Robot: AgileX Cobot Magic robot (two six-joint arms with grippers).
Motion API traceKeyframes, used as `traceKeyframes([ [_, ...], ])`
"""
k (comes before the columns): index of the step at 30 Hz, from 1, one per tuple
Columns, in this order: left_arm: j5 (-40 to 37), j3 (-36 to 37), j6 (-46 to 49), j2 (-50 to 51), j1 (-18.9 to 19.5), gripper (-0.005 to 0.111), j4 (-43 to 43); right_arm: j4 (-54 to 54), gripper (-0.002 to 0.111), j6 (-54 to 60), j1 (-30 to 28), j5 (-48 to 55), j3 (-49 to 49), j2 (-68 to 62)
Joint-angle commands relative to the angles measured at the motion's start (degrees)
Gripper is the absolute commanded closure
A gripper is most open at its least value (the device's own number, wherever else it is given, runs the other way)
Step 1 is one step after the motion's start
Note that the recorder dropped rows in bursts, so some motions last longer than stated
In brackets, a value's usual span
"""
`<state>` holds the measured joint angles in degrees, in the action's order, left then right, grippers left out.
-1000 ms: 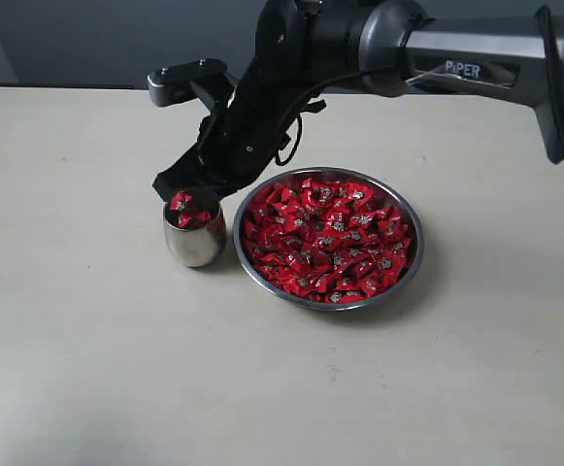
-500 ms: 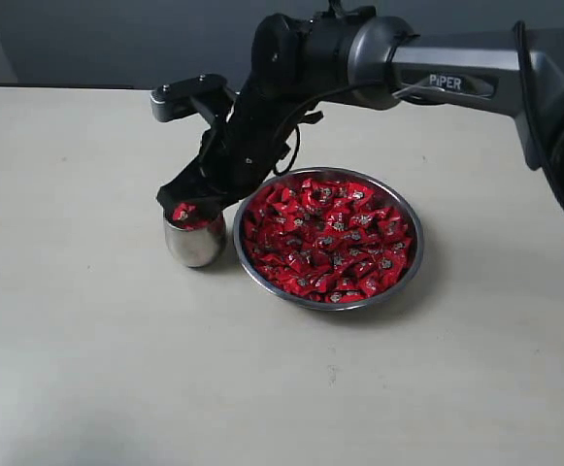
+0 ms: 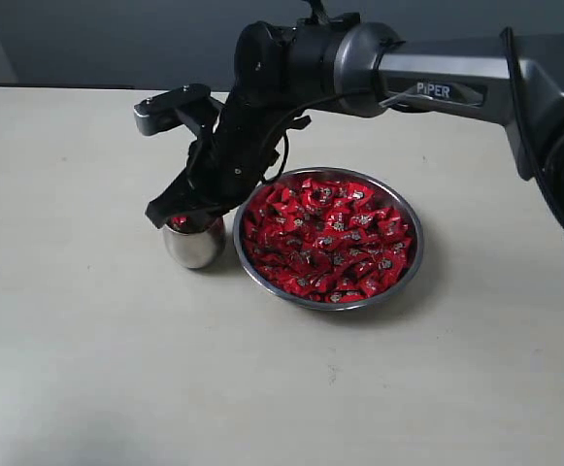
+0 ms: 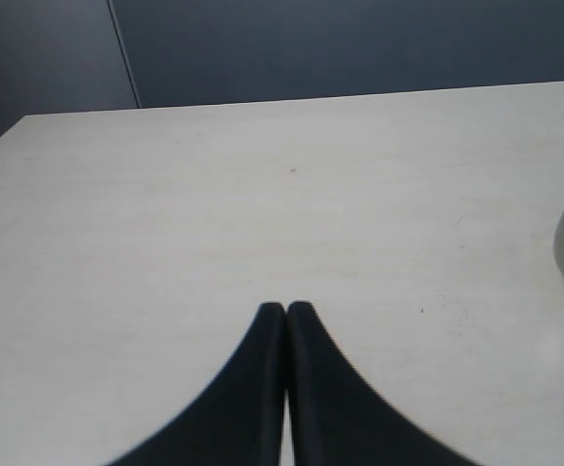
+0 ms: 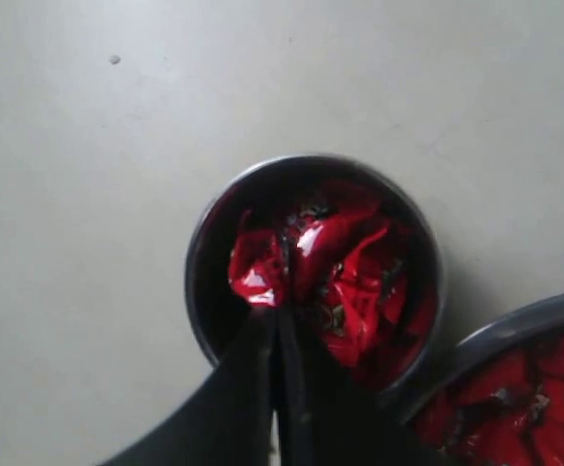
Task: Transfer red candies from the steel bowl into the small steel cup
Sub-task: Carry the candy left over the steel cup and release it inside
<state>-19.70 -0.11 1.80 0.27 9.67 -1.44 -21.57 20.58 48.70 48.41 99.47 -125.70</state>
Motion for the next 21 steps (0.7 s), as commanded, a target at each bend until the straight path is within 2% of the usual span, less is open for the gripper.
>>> traceKeyframes([
  [1, 0.55, 0.11, -0.11, -0.27, 0.09, 0.106, -0.11, 0.37, 0.109, 0.25, 0.08, -1.21, 0.43, 0.15],
  [21, 0.55, 0.11, -0.11, -0.27, 0.09, 0.106, -0.11, -0.05, 0.109, 0.25, 0.08, 1.81, 2.61, 0.15],
])
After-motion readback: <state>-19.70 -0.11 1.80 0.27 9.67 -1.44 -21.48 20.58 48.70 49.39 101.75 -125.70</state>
